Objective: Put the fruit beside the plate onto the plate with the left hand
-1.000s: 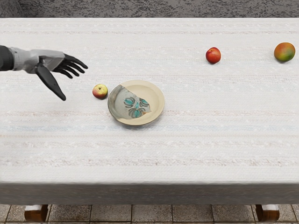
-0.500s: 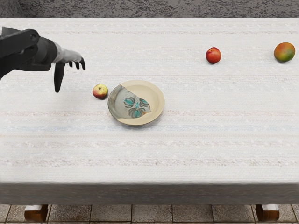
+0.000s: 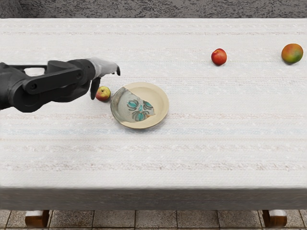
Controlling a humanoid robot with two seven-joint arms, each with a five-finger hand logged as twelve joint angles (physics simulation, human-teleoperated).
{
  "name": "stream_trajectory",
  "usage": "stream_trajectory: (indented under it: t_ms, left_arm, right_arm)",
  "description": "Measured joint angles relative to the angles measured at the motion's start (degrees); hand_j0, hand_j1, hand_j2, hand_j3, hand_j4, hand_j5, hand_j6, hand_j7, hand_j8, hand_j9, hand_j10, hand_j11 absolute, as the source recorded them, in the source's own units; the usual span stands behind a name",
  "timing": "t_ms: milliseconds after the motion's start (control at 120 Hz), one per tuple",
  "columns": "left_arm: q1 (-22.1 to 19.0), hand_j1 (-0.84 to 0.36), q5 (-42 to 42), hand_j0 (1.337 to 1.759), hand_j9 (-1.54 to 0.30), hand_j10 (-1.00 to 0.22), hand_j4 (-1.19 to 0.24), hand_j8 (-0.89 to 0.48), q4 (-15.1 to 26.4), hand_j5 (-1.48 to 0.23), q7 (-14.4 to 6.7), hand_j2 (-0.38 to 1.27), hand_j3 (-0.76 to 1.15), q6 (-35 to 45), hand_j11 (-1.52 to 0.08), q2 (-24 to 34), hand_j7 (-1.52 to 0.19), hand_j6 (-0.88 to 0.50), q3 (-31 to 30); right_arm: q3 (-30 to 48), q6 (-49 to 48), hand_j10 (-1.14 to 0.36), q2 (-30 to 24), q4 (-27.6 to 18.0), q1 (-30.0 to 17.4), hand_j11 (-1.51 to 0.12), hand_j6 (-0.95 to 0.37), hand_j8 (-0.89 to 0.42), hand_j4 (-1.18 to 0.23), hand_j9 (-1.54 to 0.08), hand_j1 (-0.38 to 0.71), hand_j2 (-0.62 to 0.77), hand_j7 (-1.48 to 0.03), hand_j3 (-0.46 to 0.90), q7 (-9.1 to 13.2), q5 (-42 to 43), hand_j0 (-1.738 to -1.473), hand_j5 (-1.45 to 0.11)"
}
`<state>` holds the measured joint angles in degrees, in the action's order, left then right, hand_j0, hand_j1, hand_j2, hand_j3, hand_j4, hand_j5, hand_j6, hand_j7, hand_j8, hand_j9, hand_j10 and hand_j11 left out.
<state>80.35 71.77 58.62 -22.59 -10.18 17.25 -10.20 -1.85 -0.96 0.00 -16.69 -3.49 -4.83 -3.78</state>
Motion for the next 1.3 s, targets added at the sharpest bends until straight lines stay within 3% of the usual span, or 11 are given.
stream_trajectory:
  t_ms: [200,375,508,825,1300]
  left_arm:
    - [-1.7,0.05,-0.4,1.658,-0.32,-0.25,-0.25,-0.25,-0.5,-0.32,0.0,0.05,0.00,1.4,-0.32,-0.1,-0.32,-0.25,-0.8]
    - [-2.0,0.05,-0.3,1.658,-0.32,-0.25,-0.25,-0.25,-6.1,-0.32,1.0,0.05,0.00,1.8,-0.32,-3.4,-0.32,-0.25,-1.3]
    - [-2.9,0.05,-0.5,1.658,-0.32,-0.25,-0.25,-0.25,-8.1,-0.32,1.6,0.05,0.00,2.1,-0.32,-4.5,-0.32,-0.25,-1.7]
    - [-4.8,0.04,-0.6,1.658,-0.34,-0.26,-0.26,-0.26,-10.1,-0.34,1.8,0.05,0.00,2.1,-0.34,-5.7,-0.34,-0.26,-1.9]
    - [-4.8,-0.10,-0.5,1.658,-0.49,-0.38,-0.38,-0.38,-10.7,-0.49,1.8,0.08,0.00,1.5,-0.49,-5.8,-0.49,-0.38,-2.2]
  right_arm:
    - [0.0,0.0,-0.04,0.0,0.0,0.0,-0.05,-0.04,-0.04,-0.04,-0.05,-0.31,-0.01,-0.05,0.00,0.0,0.0,-1.658,-0.05]
    - [0.0,-0.1,-0.04,0.0,0.0,-0.3,-0.05,-0.04,-0.04,-0.04,-0.05,-0.31,-0.01,-0.05,0.00,0.0,0.0,-1.658,-0.05]
    - [0.0,-0.1,-0.04,0.0,0.0,-0.4,-0.05,-0.04,-0.04,-0.04,-0.05,-0.31,-0.01,-0.05,0.00,0.0,0.0,-1.658,-0.05]
    - [0.0,-0.1,-0.04,0.0,0.0,-0.5,-0.05,-0.04,-0.04,-0.04,-0.05,-0.31,-0.01,-0.05,0.00,0.0,0.0,-1.658,-0.05]
    - [0.0,-0.2,-0.04,0.0,0.0,-0.5,-0.05,-0.04,-0.04,-0.04,-0.05,-0.31,-0.01,-0.05,0.00,0.0,0.0,-1.658,-0.05]
